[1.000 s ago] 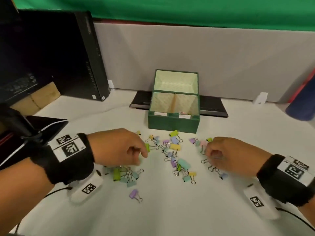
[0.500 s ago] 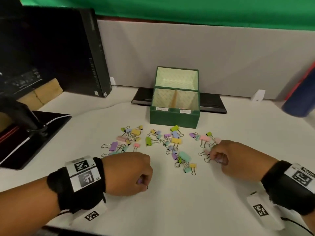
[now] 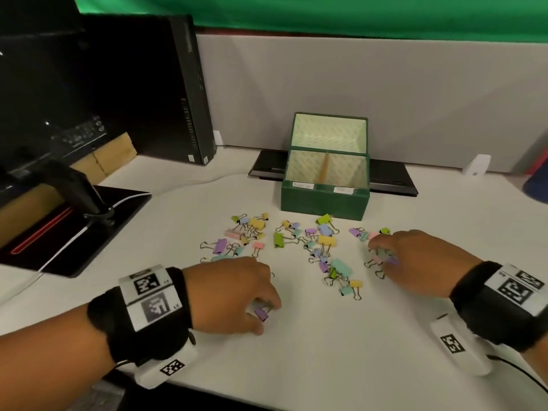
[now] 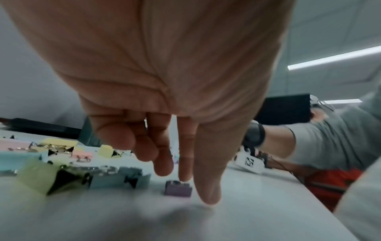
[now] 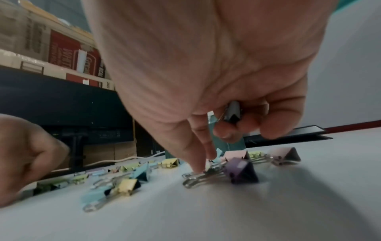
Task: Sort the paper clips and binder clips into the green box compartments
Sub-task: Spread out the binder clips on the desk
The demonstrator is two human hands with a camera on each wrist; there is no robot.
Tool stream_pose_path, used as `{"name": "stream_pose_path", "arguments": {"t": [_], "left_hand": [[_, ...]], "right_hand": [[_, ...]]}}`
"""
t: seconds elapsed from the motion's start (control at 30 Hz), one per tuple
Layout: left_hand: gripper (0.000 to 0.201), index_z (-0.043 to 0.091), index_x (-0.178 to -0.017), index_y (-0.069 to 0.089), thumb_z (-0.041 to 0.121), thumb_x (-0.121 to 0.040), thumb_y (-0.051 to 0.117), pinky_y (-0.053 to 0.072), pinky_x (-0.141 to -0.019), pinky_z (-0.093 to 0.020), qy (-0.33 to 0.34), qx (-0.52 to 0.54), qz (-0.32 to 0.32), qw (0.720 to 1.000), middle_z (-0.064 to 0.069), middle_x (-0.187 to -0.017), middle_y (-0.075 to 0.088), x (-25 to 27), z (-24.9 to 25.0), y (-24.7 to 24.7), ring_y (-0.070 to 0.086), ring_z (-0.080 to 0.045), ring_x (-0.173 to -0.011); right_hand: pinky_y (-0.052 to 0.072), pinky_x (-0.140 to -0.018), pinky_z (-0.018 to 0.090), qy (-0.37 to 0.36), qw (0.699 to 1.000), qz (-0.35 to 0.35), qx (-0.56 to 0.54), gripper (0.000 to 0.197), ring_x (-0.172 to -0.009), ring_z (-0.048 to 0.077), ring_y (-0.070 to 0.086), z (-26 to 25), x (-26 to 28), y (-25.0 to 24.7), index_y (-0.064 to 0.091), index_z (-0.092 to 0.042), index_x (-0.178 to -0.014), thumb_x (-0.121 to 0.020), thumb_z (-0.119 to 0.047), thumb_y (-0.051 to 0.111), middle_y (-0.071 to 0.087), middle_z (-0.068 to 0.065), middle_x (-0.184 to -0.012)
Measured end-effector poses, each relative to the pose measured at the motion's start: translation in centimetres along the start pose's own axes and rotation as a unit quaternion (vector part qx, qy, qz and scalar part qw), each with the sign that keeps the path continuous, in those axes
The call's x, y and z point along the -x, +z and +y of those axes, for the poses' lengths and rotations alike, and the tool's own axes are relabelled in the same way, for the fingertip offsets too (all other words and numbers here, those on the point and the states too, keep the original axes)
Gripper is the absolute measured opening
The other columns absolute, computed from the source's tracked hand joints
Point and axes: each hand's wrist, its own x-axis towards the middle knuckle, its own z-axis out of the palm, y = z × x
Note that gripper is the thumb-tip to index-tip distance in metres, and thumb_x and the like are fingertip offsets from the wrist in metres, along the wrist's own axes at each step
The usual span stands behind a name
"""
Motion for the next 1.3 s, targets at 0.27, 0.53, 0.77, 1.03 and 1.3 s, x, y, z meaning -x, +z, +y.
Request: {"name": "stream_pose_path", "arguments": {"t": [0.27,0.53,0.77,1.03,1.3], "left_hand": [[0.015,0.038,-0.103,0.062,0.048,-0.092,0.057,0.05,-0.085,-0.031,0.033,0.001,0.006,0.999,0.016,-0.097,0.054,0.2,-0.1,0.3,0.055,-0.004,-0.089],[0.015,0.023,-0.092,0.062,0.01,-0.089,0.056,0.047,-0.068,-0.02,-0.12,0.184,0.17,0.961,0.008,-0.079,0.065,1.1,-2.7,-2.9,0.06,0.006,-0.074],[0.023,0.041,-0.108,0.061,0.049,-0.087,0.058,0.039,-0.071,-0.017,-0.131,-0.006,0.082,0.988,0.021,-0.092,0.052,0.4,-1.9,-1.8,0.051,0.0,-0.081],[0.044,0.039,-0.132,0.054,0.056,-0.091,0.053,0.049,-0.093,-0.033,-0.151,-0.059,0.023,0.987,0.009,-0.127,0.054,-1.9,-2.1,-0.6,0.057,-0.017,-0.113],[0.029,0.035,-0.107,0.062,0.057,-0.09,0.055,0.048,-0.078,-0.028,-0.138,-0.024,0.035,0.989,0.015,-0.104,0.051,-2.8,-1.8,-0.6,0.059,-0.01,-0.099]], "right_hand": [[0.045,-0.071,0.021,-0.012,1.0,0.01,-0.014,0.013,-0.084,0.011,0.057,0.9,-2.0,0.2,0.056,-0.031,-0.082,-0.093,-0.025,0.053,0.063,-0.008,-0.093],[0.044,-0.08,0.023,-0.059,0.997,-0.009,-0.043,0.011,-0.088,0.01,0.055,0.3,-2.1,0.2,0.052,-0.045,-0.098,-0.095,-0.037,0.058,0.059,-0.011,-0.102],[0.044,-0.065,0.022,-0.036,0.998,0.016,-0.055,0.016,-0.07,0.01,0.054,-0.6,-2.6,-0.5,0.05,-0.026,-0.08,-0.092,-0.033,0.057,0.055,-0.007,-0.083],[0.053,-0.067,0.027,-0.126,0.989,-0.013,-0.073,0.021,-0.061,0.008,0.058,-2.1,-0.3,-0.5,0.048,-0.039,-0.102,-0.104,-0.024,0.034,0.061,-0.008,-0.08],[0.031,-0.075,0.003,-0.234,0.972,-0.02,0.004,0.032,-0.091,-0.008,0.049,-3.4,0.2,0.2,0.055,-0.054,-0.127,-0.097,-0.043,0.051,0.06,-0.029,-0.119]]}}
